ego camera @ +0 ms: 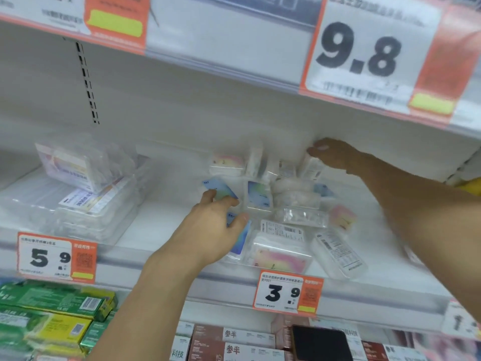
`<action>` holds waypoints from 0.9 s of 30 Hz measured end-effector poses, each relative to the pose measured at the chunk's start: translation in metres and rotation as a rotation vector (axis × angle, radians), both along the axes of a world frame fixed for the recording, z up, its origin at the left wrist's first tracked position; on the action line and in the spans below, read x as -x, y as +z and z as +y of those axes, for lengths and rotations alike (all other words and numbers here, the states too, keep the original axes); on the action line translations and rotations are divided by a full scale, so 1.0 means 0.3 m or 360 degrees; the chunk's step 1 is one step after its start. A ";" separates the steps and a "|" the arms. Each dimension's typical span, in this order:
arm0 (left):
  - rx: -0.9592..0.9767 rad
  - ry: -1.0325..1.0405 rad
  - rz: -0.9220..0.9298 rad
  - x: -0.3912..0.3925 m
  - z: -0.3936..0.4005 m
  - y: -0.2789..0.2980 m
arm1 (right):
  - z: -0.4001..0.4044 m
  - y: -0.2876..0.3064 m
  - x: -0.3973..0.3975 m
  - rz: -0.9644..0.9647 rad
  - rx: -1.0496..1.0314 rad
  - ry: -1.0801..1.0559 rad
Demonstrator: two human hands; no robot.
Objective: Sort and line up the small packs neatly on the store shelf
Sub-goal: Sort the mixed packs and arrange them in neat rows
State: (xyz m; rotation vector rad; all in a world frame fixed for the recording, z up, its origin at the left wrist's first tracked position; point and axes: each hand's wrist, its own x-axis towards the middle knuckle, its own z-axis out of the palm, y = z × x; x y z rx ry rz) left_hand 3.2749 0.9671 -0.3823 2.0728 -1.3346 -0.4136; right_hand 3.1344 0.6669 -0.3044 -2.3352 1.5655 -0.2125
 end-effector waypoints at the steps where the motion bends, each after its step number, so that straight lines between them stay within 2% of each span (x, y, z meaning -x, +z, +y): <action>1: -0.0017 0.0001 -0.0001 0.003 -0.005 0.000 | -0.001 -0.029 0.035 -0.0162 -0.0151 0.0003; 3: -0.0041 0.0012 0.0008 0.011 -0.016 -0.002 | 0.012 -0.069 0.068 -0.0402 -0.0216 -0.0004; 4: -0.0045 0.0020 0.0008 0.015 -0.019 -0.005 | 0.022 -0.078 0.073 -0.0405 -0.0171 0.0018; 8: -0.0067 0.0035 -0.0020 0.036 -0.023 -0.014 | 0.093 -0.097 0.098 -0.0043 -0.0027 0.0337; 10: -0.0073 0.0034 -0.0015 0.040 -0.019 -0.015 | 0.128 -0.105 0.141 0.0022 0.0037 0.0416; 15: -0.0060 0.0049 -0.0035 0.047 0.009 0.014 | 0.189 -0.083 0.270 -0.0320 0.0048 0.0092; 20: -0.0059 0.0199 -0.0235 0.017 0.064 0.046 | 0.321 -0.174 0.416 -0.0113 0.0020 -0.0210; 23: -0.0165 0.0049 -0.0140 0.040 0.073 0.012 | 0.404 -0.260 0.410 -0.0260 -0.0065 -0.0087; 25: -0.0158 -0.0020 -0.0236 0.067 0.084 -0.020 | 0.463 -0.268 0.395 -0.0382 -0.0038 -0.0045; 27: -0.0147 -0.0058 -0.0399 0.073 0.103 -0.040 | 0.505 -0.260 0.400 -0.0309 -0.0002 -0.0030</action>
